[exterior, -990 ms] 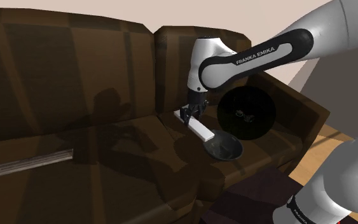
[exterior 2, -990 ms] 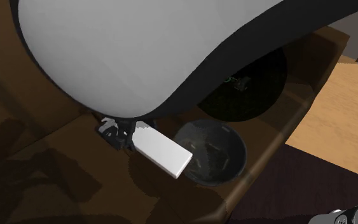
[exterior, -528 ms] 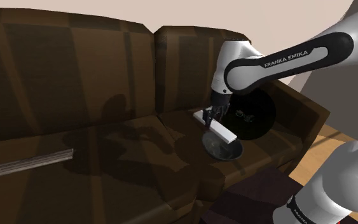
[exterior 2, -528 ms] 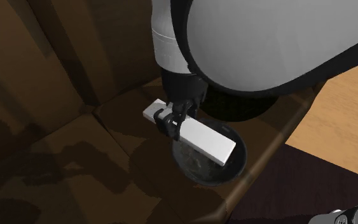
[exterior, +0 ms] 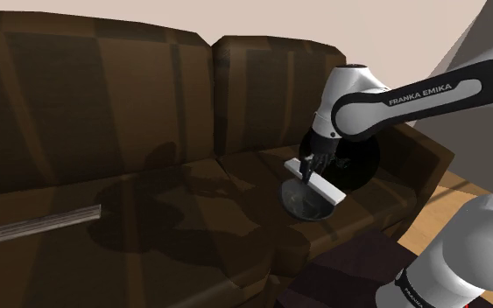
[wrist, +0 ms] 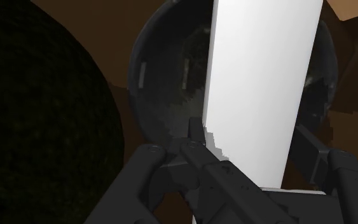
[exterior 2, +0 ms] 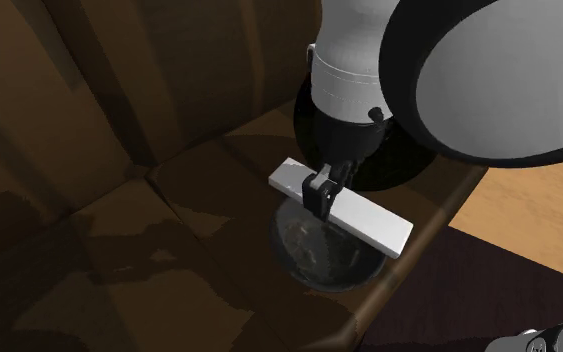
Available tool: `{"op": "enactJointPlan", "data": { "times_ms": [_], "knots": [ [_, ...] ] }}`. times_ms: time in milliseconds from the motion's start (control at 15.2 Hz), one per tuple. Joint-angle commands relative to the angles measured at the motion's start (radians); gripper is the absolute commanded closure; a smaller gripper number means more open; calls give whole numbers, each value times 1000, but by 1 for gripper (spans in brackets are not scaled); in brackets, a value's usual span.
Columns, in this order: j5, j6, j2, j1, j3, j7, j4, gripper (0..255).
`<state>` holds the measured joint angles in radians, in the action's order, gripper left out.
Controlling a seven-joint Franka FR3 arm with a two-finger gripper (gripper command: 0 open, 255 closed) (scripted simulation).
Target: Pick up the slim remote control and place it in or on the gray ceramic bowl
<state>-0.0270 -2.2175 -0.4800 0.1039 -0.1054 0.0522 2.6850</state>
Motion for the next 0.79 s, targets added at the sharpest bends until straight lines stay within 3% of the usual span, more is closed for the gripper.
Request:
{"op": "enactJointPlan", "data": {
  "times_ms": [0, 594, 726],
  "knots": [
    [1, -34, 15, 1, -1, 1, 18, 255],
    [6, -195, 116, 5, -10, 9, 79, 255],
    [6, -195, 116, 5, -10, 9, 79, 255]
  ]
}}
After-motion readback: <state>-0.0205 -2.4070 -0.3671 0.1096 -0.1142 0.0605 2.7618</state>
